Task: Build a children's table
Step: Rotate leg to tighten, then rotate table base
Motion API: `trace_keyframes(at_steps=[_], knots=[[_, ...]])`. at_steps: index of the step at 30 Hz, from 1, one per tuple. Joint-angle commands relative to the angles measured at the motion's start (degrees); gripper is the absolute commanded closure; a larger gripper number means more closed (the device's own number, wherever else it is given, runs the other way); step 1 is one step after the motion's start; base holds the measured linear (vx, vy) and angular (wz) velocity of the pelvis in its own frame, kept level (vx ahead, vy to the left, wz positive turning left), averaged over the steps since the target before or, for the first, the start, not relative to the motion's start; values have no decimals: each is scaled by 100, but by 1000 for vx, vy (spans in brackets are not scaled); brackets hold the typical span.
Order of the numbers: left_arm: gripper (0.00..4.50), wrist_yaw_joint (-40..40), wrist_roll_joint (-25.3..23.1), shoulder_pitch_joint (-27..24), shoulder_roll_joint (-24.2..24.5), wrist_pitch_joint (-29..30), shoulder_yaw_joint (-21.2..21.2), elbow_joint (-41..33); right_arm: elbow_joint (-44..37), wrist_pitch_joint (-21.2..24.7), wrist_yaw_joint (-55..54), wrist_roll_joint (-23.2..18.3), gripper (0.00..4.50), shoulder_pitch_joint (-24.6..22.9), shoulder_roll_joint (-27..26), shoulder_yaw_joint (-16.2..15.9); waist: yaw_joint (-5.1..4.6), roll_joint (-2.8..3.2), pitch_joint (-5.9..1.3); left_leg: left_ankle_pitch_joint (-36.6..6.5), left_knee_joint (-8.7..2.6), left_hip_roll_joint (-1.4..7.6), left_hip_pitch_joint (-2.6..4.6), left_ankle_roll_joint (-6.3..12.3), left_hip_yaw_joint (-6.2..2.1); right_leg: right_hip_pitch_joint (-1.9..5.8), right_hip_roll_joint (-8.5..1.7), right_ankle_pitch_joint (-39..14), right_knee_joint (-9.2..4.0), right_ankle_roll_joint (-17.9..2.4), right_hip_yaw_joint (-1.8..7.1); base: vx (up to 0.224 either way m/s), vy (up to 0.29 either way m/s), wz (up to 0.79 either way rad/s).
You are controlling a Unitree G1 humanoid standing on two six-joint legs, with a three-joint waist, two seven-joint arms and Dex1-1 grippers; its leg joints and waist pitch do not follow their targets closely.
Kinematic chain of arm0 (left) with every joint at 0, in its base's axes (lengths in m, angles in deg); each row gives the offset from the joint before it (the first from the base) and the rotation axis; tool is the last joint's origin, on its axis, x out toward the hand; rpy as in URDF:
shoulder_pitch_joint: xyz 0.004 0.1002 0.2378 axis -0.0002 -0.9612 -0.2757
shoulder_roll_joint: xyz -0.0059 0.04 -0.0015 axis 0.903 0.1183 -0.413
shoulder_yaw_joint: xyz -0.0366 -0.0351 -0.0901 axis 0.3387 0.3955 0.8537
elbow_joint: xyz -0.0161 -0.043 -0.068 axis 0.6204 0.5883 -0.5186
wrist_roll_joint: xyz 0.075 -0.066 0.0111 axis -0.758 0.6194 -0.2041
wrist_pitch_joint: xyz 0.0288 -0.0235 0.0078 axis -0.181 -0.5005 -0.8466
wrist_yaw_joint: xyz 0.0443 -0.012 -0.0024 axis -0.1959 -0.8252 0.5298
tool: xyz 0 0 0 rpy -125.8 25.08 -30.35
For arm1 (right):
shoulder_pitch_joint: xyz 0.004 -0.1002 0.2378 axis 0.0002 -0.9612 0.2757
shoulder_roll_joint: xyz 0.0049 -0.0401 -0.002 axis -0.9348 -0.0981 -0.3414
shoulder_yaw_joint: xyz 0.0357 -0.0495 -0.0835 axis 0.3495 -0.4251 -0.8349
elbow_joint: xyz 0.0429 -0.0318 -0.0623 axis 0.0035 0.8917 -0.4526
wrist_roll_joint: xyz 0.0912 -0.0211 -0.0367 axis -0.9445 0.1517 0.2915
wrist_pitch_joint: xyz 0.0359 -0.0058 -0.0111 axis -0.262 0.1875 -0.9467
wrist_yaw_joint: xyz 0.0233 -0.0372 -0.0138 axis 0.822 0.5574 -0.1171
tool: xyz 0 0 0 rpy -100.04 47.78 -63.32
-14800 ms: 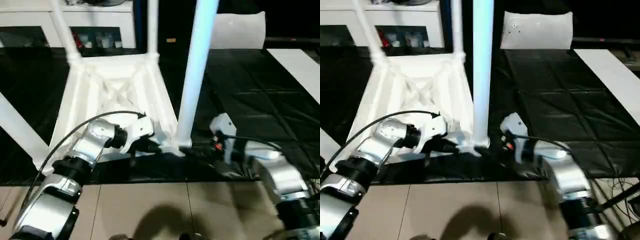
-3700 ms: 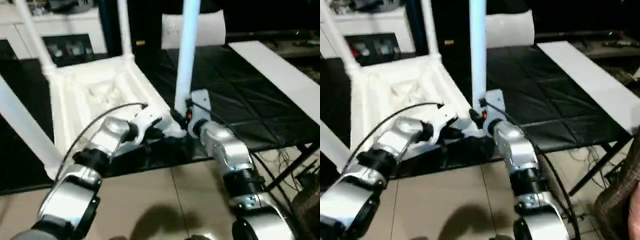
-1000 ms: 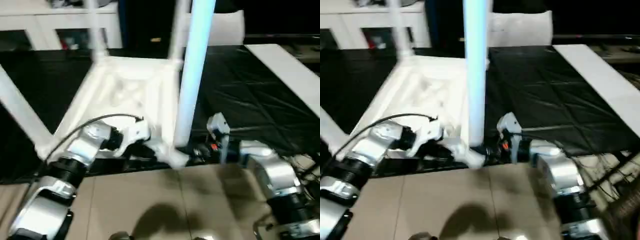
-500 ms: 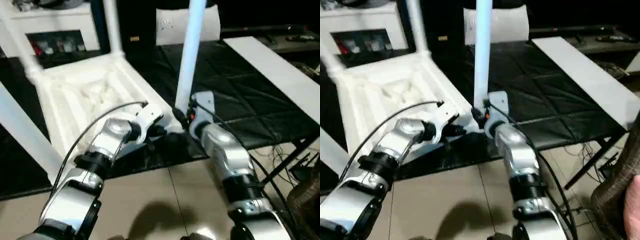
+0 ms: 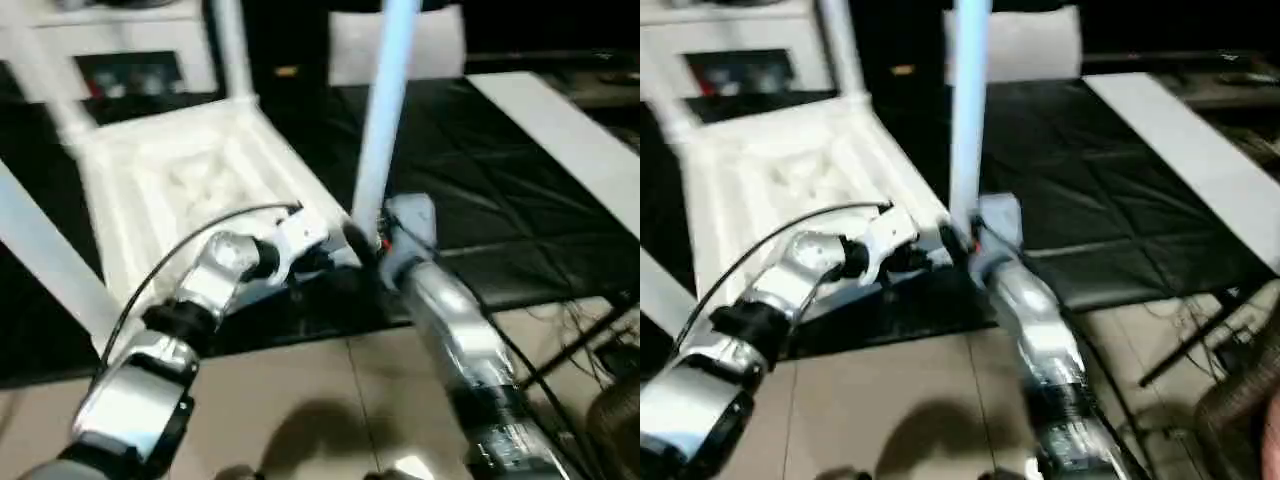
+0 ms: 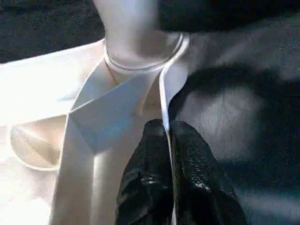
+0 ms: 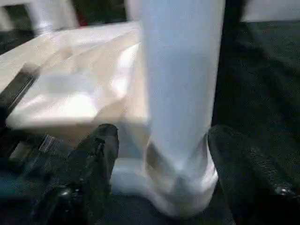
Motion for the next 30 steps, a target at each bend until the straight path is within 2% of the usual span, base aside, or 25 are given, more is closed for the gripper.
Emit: trace_keyframes(at_steps=[1,2,5,7,9,11,12,14,15,16,17,20,21,22,23,24,26,28,30], knots=[[450,-77,-373,330,102,-570,-231,55,-563,81,304,-149,83,-158,185,-68,-2,25,-434,-859,-368,96,53,343,3,407,-295,-394,-376,-1156,315,0,0,0],[450,-241,-493,399,171,-765,-290,163,-794,140,427,-220,83,-324,309,-35,-12,38,-418,-925,-373,85,47,334,4,403,-283,-520,-403,-1117,316,0,0,0],[450,-692,-687,511,301,-1139,-342,353,-1240,149,602,-256,66,-710,575,51,9,14,-414,-1080,-383,99,42,244,-11,402,-292,-849,-442,-936,321,0,0,0],[450,-831,-771,535,348,-1246,-382,389,-1322,146,627,-238,43,-798,625,67,-7,6,-413,-1133,-385,90,31,223,-10,391,-298,-987,-448,-930,313,0,0,0],[402,-431,-299,395,292,-1300,-57,217,-1602,294,790,-408,23,-1074,791,68,-25,18,-403,-1191,-379,74,23,223,-5,383,-293,-1222,-489,-903,302,0,0,0],[384,-82,39,256,271,-1333,144,84,-1804,363,875,-469,4,-1276,913,60,-9,6,-419,-1035,-364,79,11,283,-3,392,-300,-983,-465,-1002,313,0,0,0],[384,9,103,213,286,-1383,161,78,-1882,382,859,-472,4,-1337,943,59,6,10,-425,-962,-368,102,14,308,-7,383,-302,-751,-431,-1130,315,0,0,0],[376,190,241,135,305,-1328,211,-8,-1961,426,885,-526,0,-1391,962,54,-9,19,-424,-965,-367,105,17,329,-11,373,-290,-588,-401,-1217,307,0,0,0],[355,517,533,-71,381,-1121,315,-303,-2112,482,1000,-579,0,-1485,1064,-13,-10,-35,-402,-1076,-374,94,17,347,4,380,-299,-766,-421,-1225,305,0,0,0],[347,620,612,-144,420,-992,335,-428,-2159,515,1072,-617,0,-1511,1105,-42,1,-19,-406,-1080,-375,99,22,353,7,387,-306,-816,-410,-1236,310,0,0,0],[347,648,633,-161,431,-962,337,-452,-2178,533,1101,-629,0,-1521,1112,-46,-24,-14,-383,-1118,-385,97,-5,363,7,376,-294,-982,-431,-1176,309,0,0,0],[315,931,917,-415,531,-436,410,-988,-2248,567,1315,-659,0,-1521,1191,-173,-42,10,-371,-1389,-396,103,36,260,13,340,-312,-1643,-501,-998,311,0,0,0],[306,1308,1178,-642,626,74,416,-1471,-2345,755,1486,-750,0,-1511,1282,-305,-40,4,-360,-1415,-412,123,42,229,1,347,-318,-1730,-491,-996,315,0,0,0],[306,1446,1253,-717,670,216,405,-1622,-2380,843,1529,-766,0,-1504,1317,-356,-38,-9,-357,-1407,-412,118,34,247,6,330,-314,-1782,-517,-978,318,0,0,0],[301,1696,1340,-858,779,456,350,-1885,-2442,979,1619,-869,0,-1491,1347,-402,-34,1,-352,-1481,-414,121,55,225,6,304,-308,-1870,-531,-954,320,0,0,0],[295,1851,1385,-946,852,601,312,-2049,-2481,1060,1680,-943,0,-1481,1362,-427,-41,12,-348,-1506,-431,128,46,194,-2,309,-300,-1844,-513,-956,323,0,0,0],[272,2108,1310,-1136,1120,1058,161,-2429,-2477,1067,1840,-941,0,-1408,1473,-554,-51,11,-347,-1540,-445,136,51,144,-7,302,-288,-1820,-500,-905,325,0,0,0],[265,2126,1216,-1190,1225,1244,104,-2524,-2460,1037,1892,-912,0,-1379,1517,-605,-58,29,-341,-1538,-443,123,54,109,-6,295,-278,-1791,-499,-873,327,0,0,0],[265,1865,835,-1223,1403,1539,19,-2551,-2418,1028,1950,-870,0,-1306,1561,-667,-57,13,-348,-1508,-432,123,70,82,1,286,-272,-1679,-482,-888,337,0,0,0]])
